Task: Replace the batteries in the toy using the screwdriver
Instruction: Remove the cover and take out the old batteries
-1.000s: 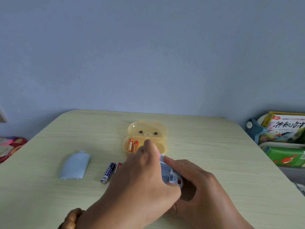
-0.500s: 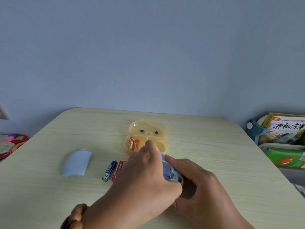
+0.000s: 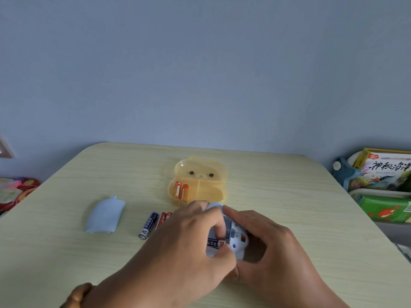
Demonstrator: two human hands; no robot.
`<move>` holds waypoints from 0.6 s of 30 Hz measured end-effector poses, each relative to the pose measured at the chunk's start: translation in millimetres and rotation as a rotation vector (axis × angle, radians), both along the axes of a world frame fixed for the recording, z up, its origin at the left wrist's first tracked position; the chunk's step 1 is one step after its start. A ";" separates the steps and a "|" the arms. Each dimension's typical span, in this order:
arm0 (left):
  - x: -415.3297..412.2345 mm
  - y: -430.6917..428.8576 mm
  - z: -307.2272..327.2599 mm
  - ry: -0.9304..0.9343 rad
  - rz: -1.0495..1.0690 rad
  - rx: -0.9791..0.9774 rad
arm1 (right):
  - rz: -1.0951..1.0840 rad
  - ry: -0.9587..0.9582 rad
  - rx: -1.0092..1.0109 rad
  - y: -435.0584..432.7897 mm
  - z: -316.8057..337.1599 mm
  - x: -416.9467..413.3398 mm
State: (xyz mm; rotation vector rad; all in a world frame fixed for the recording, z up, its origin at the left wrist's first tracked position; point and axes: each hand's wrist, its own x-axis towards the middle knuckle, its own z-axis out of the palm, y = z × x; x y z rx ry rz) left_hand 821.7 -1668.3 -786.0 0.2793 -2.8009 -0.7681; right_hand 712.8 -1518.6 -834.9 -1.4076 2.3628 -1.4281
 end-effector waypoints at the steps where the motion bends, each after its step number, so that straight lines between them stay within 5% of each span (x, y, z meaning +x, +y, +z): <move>1: 1.6 -3.5 -0.1 -0.015 -0.015 0.020 | -0.004 0.003 -0.002 0.1 -0.3 0.0; 5: -0.1 -13.1 -2.0 0.010 -0.004 0.119 | -0.006 -0.054 0.011 1.9 -0.4 -0.5; 12: -21.1 -42.8 13.4 0.386 0.170 0.434 | -0.012 -0.111 0.047 0.9 3.9 0.9; 18: -41.4 -85.5 8.3 0.201 0.202 0.575 | 0.002 -0.149 0.042 0.1 8.3 3.6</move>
